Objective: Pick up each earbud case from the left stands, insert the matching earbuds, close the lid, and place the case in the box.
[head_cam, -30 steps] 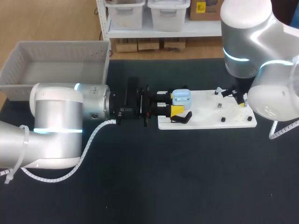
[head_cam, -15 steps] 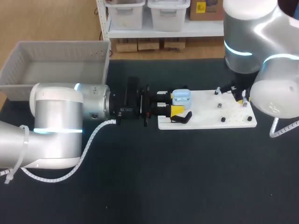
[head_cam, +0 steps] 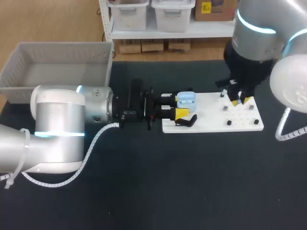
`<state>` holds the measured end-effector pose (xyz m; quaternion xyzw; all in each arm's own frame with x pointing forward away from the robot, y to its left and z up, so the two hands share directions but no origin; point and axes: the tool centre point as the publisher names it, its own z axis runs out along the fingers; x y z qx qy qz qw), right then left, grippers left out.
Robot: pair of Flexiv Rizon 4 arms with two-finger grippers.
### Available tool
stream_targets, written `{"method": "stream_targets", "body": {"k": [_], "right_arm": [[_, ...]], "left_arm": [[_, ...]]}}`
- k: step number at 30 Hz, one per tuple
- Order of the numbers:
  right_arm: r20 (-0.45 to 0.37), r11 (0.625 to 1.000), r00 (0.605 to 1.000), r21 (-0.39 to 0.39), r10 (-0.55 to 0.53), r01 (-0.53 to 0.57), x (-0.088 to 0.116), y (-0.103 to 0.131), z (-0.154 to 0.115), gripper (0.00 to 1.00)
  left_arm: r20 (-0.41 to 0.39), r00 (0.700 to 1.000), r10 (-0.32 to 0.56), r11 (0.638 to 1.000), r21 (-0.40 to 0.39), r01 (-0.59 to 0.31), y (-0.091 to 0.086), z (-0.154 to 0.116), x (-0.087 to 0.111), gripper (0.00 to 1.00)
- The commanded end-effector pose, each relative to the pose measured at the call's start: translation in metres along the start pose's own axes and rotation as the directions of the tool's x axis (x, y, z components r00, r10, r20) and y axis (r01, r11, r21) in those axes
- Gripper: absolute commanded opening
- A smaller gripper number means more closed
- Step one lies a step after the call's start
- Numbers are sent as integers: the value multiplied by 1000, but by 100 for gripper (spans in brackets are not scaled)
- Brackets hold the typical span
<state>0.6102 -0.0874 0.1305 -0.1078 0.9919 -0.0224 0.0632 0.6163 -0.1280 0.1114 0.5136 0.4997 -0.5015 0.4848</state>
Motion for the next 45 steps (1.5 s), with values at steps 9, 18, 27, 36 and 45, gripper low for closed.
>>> {"method": "stream_targets", "body": {"k": [9, 18, 27, 36, 45], "right_arm": [[-34, 998, 999, 58, 39, -38, 4, 81, -43, 0], [-19, 996, 998, 52, 67, -66, 4, 93, -42, 0], [-19, 996, 998, 52, 67, -66, 4, 93, -42, 0], [-19, 996, 998, 52, 67, -66, 4, 93, -42, 0], [-26, 970, 970, 28, 241, -241, -12, 104, -44, 0]], "left_arm": [[3, 1000, 3, 1000, -5, -3, -1, 0, 1, 0], [3, 1000, 3, 1000, -5, -3, -1, 0, 1, 0], [3, 1000, 3, 1000, -5, -3, -1, 0, 1, 0], [3, 1000, 3, 1000, -5, -3, -1, 0, 1, 0], [3, 1000, 3, 1000, -5, -3, -1, 0, 1, 0]]}}
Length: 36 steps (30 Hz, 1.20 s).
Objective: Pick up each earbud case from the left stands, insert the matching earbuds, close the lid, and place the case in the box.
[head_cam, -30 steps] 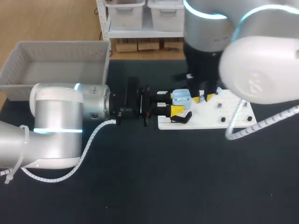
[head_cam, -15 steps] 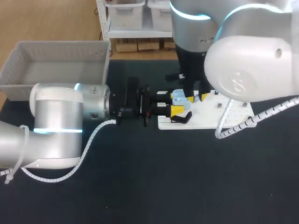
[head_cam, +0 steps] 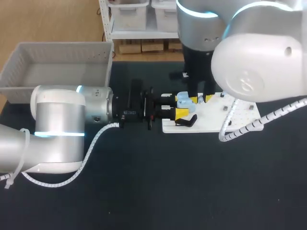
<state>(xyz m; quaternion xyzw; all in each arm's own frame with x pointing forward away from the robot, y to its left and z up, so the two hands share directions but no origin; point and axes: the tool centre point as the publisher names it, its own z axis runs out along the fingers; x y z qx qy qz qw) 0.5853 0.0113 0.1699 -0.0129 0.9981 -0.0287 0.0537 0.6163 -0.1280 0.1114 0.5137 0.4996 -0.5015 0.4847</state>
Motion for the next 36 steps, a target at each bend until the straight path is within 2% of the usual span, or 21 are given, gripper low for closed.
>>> {"method": "stream_targets", "body": {"k": [1, 3, 5, 6, 10, 18, 22, 36], "right_arm": [[-17, 997, 997, 4, 80, -80, -10, 9, 2, 0], [-30, 990, 990, -16, 141, -141, -11, 12, 2, 0], [-33, 984, 984, -5, 177, -177, -13, 16, 3, 0], [-43, 978, 978, -33, 205, -207, -15, 17, 2, 0], [-57, 963, 963, -42, 262, -265, -19, 23, -2, 0], [-90, 944, 939, 22, 331, -330, -21, 26, -1, 0], [-102, 926, 921, 8, 375, -377, -17, 25, -5, 0], [-102, 926, 921, 8, 375, -377, -17, 25, -5, 0]], "left_arm": [[3, 1000, 3, 1000, -5, -3, -1, 0, 1, 0], [3, 1000, 3, 1000, -5, -3, -1, 0, 1, 0], [3, 1000, 3, 1000, -5, -3, -1, 0, 1, 0], [3, 1000, 3, 1000, -5, -3, -1, 0, 1, 0], [3, 1000, 3, 1000, -5, -3, -1, 0, 1, 0], [3, 1000, 3, 1000, -5, -3, -1, 0, 1, 0], [3, 1000, 3, 1000, -5, -3, -1, 0, 1, 0], [3, 1000, 3, 1000, -5, -3, -1, 0, 1, 0]]}}
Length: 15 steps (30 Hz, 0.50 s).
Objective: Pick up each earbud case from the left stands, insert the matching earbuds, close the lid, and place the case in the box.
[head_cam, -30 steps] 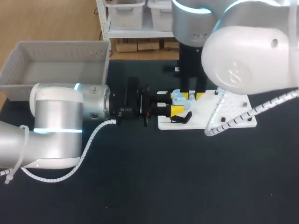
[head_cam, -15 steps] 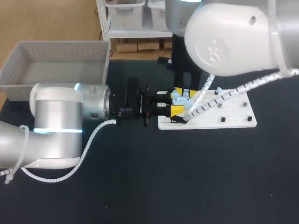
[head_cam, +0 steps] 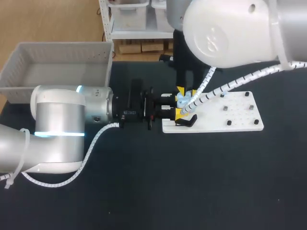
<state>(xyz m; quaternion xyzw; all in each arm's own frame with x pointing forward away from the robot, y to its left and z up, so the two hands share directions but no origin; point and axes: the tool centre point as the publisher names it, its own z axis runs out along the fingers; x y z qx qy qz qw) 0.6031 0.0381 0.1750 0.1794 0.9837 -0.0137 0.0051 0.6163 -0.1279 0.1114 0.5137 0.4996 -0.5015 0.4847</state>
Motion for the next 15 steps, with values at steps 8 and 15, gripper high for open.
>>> {"method": "stream_targets", "body": {"k": [8, 15], "right_arm": [[4, 1000, 1000, -3, 1, -1, 1, -1, 0, 0], [0, 997, 998, 38, 67, -66, 6, -5, 0, 0]], "left_arm": [[2, 1000, 19, 1000, -7, -19, -2, 0, 1, 0], [7, 997, 78, 997, -1, -78, -5, 2, 0, 0]]}}
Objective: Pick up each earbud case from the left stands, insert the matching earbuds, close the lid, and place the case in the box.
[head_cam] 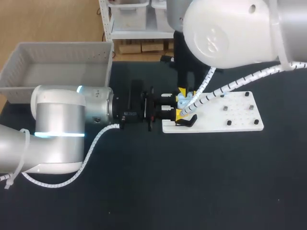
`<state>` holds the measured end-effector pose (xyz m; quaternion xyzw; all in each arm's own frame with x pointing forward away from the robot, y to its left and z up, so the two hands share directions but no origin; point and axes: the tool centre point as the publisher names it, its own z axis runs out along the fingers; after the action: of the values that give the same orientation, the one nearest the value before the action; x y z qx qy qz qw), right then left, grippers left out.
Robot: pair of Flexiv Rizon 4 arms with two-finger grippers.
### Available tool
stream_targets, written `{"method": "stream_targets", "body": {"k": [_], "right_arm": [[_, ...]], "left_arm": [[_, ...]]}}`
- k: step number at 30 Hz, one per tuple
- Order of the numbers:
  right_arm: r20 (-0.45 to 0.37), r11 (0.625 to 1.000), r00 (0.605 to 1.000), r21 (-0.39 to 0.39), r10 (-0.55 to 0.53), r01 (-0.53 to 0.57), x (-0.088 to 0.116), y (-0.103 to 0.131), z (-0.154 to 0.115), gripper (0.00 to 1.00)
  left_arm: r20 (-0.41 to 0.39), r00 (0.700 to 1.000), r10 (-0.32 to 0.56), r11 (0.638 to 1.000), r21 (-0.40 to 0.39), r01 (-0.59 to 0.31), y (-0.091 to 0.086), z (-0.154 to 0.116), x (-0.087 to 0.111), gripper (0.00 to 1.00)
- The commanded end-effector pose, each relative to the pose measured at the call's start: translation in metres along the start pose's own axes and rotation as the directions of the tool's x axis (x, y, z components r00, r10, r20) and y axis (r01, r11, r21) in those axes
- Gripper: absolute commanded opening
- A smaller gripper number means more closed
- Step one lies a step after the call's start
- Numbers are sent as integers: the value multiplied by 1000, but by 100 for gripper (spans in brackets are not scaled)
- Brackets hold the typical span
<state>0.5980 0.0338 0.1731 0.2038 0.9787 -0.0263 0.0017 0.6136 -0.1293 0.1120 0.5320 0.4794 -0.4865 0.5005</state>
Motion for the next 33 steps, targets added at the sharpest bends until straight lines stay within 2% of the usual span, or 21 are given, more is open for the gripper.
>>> {"method": "stream_targets", "body": {"k": [1, 12, 21, 27, 30, 33], "right_arm": [[-3, 999, 1000, 16, 28, -28, 3, 0, -2, 0], [-30, 985, 986, 44, 165, -164, 1, -2, 3, 0], [71, 978, 977, 38, 204, -207, 5, 5, 5, 0], [96, 975, 973, 45, 212, -217, 7, 4, 11, 0], [145, 972, 965, 54, 220, -230, 6, 2, 12, 0], [136, 971, 964, 48, 228, -236, 5, 1, 13, 0]], "left_arm": [[5, 1000, 10, 1000, -8, -10, -3, 1, 0, 0], [3, 1000, 23, 1000, -10, -23, -4, 3, 1, 0], [4, 1000, 20, 1000, -9, -20, -4, 3, 2, 0], [4, 1000, 20, 1000, -9, -20, -4, 3, 2, 0], [4, 1000, 20, 1000, -9, -20, -4, 3, 2, 0], [4, 1000, 20, 1000, -9, -20, -4, 3, 2, 0]]}}
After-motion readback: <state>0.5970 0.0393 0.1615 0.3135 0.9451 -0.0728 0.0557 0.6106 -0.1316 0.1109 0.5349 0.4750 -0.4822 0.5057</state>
